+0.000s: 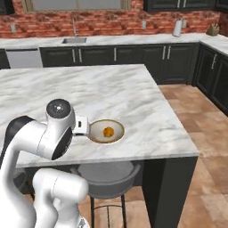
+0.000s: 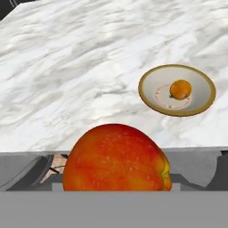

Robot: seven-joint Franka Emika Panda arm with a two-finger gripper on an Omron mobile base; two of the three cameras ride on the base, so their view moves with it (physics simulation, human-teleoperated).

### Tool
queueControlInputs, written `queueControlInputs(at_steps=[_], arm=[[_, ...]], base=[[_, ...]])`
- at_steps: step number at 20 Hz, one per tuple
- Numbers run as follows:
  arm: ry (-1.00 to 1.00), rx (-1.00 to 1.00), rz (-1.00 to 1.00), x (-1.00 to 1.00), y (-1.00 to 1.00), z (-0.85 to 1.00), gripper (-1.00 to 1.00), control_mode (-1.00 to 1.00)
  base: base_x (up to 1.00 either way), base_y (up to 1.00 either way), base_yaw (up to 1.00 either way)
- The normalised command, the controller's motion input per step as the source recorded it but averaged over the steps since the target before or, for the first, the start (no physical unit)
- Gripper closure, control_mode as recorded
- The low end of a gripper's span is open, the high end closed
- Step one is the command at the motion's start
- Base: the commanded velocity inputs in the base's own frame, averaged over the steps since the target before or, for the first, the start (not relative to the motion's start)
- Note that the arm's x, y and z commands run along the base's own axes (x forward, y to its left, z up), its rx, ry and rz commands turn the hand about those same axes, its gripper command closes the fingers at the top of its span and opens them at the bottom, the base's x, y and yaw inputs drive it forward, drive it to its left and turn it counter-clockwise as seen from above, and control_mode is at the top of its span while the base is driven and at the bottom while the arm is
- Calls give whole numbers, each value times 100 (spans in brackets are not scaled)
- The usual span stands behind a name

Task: Retrieve the orange and apple from the fridge and place them into the bowl on the dining table.

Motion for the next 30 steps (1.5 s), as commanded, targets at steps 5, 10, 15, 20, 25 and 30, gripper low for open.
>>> queueControlInputs(at_steps=[5,10,15,20,25,30], arm=[[0,0,0,0,0,0,100,100],[0,0,0,0,0,0,100,100],[9,0,-1,24,-8,-4,100,-100],[25,-2,-16,83,-44,-27,100,-100],[20,-4,-20,84,-36,-31,100,-100],[10,-9,-18,82,-16,-47,100,-100]], base=[[55,-71,23],[36,-49,14],[27,-15,4],[0,0,0],[0,0,0],[0,0,0]])
